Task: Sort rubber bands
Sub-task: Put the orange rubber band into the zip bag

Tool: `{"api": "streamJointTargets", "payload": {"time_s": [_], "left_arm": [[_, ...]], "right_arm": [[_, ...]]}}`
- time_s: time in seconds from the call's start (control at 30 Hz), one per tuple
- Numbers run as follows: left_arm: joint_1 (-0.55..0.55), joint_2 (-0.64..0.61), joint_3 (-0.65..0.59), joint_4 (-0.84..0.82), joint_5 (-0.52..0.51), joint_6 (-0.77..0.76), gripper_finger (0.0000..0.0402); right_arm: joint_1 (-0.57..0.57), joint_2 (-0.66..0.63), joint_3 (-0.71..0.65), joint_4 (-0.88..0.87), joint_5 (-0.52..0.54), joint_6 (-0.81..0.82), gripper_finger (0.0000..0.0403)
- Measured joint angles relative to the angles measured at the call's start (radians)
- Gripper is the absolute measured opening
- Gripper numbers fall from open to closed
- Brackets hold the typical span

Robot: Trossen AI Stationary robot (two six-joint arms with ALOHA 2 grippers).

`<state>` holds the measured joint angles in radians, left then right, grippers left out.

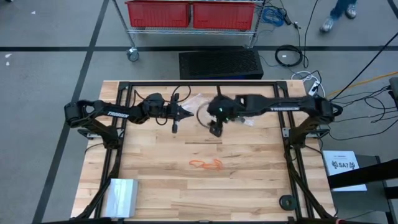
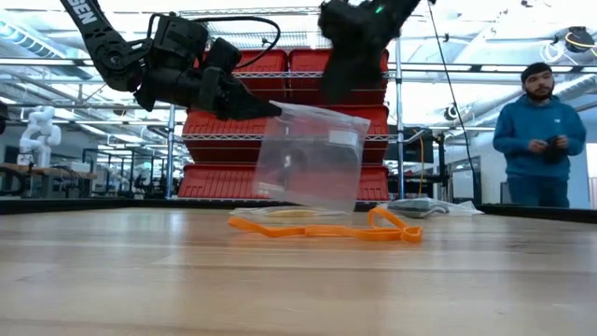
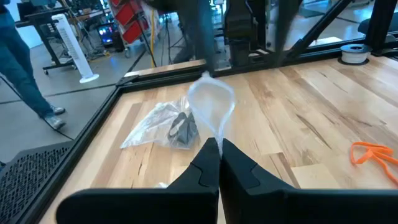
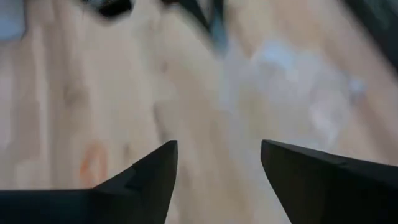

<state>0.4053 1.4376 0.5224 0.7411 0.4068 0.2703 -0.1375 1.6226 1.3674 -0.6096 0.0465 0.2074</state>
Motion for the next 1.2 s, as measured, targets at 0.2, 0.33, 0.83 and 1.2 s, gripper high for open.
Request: {"api": "streamJointTargets", "payload": {"time_s": [0.2, 0.33, 0.83, 1.2], "left_arm": [[0.0, 0.0, 0.0, -0.003, 0.0, 0.002, 0.0], [0.0, 0.0, 0.0, -0.003, 0.0, 0.005, 0.0], [-0.014, -0.001, 0.0, -0.042, 0.0, 0.005, 0.0], [-0.014, -0.001, 0.0, -0.044, 0.005, 0.028, 0.0]], "right_arm": [[0.168, -0.02, -0.001, -0.199, -0.026, 0.218, 0.0209], [0.283, 0.035, -0.01, -0.198, 0.007, 0.398, 0.0207], [0.441, 0.379, -0.063, -0.029, 0.133, 0.671, 0.0207], [0.426, 0.297, -0.068, -0.066, 0.194, 0.627, 0.0012]]}}
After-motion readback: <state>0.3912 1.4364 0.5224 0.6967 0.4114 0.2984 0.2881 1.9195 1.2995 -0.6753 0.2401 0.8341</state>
